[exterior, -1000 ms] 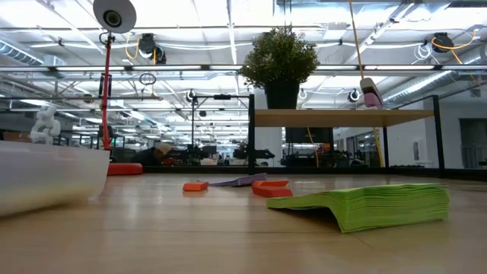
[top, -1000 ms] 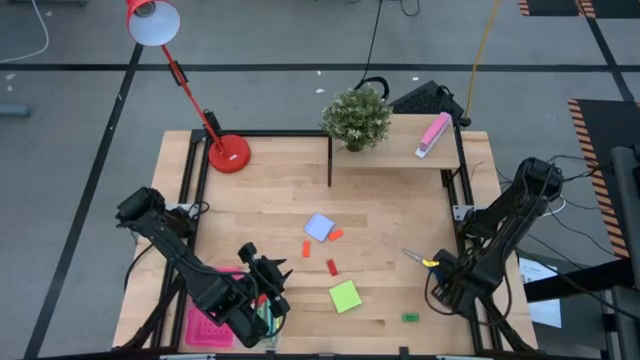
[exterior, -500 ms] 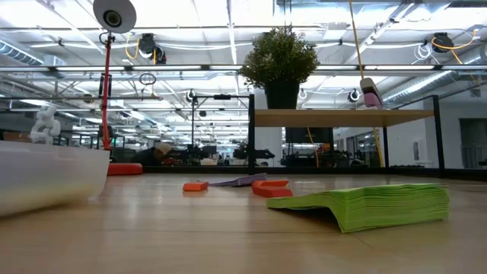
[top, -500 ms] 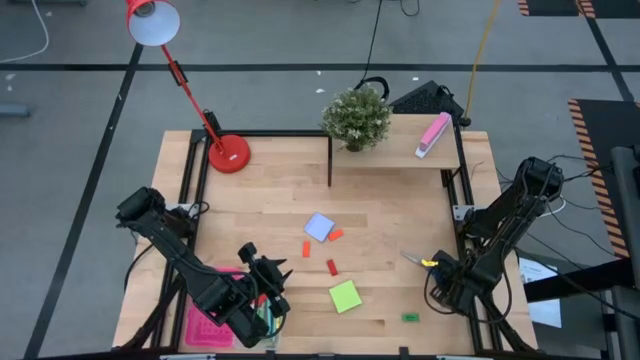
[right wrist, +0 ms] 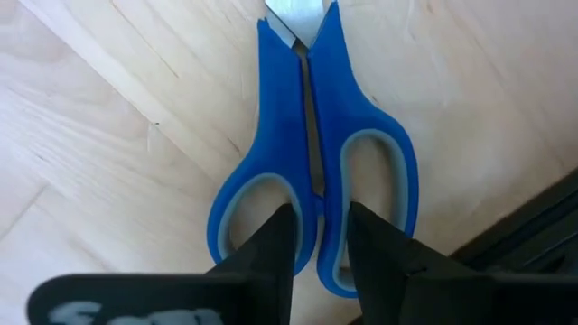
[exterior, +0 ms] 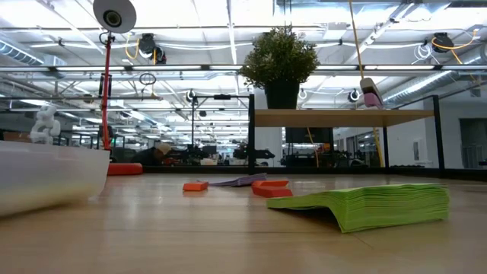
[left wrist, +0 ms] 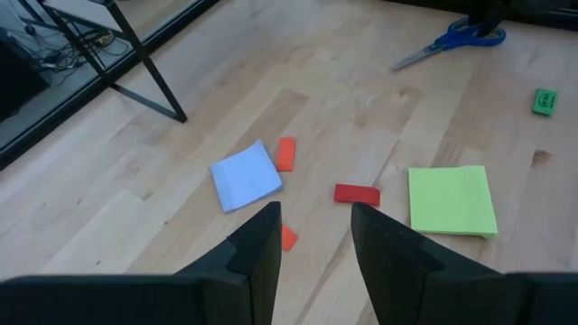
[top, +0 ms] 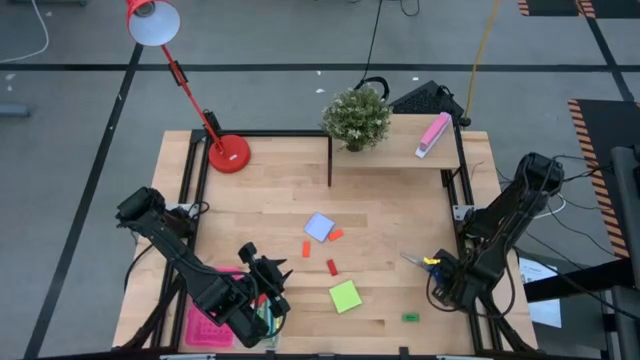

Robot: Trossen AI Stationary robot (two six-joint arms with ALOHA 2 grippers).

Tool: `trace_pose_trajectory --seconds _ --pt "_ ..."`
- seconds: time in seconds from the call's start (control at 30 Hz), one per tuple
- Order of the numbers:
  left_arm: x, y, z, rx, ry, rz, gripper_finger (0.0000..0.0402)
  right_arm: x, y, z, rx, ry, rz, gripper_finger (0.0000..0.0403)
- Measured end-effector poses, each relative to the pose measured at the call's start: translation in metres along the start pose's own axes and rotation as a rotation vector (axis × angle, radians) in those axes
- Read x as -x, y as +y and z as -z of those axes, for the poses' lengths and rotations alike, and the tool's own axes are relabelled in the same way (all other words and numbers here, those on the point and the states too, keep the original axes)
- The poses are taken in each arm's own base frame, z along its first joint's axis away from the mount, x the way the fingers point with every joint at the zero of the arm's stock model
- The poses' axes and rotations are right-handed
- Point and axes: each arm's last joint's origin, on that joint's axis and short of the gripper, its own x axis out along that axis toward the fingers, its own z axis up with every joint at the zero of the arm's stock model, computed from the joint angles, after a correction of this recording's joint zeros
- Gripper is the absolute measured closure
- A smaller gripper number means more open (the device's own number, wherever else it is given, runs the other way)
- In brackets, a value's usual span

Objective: Pack school essentials
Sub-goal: Put the blue scissors into the pink supply box

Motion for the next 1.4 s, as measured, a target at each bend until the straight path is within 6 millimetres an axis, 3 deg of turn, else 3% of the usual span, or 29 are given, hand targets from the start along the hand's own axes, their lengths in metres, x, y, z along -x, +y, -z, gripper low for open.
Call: trace_pose_trajectory --seconds 0.2,0.5,1.0,1.4 --pt "-0.001 -0.001 -0.002 -0.013 -0.010 0.008 0.0261 0.008 0.000 -0.004 0.037 -0.104 -0.098 0.0327" --pt "0.001 -0.024 -0.017 -0.137 -0.137 0.150 0.0260 0.020 0.016 -0.011 0.133 -0.205 -0.324 0.0327" --pt "-0.011 -0.024 -0.033 -0.173 -0.182 0.149 0.0259 0.039 0.052 -0.061 0.422 -0.502 -0.583 0.0327" --pt "-0.024 -0.023 -0.050 -0.095 -0.227 0.155 0.0160 0.062 0.067 -0.094 0.672 -0.804 -0.724 0.0326"
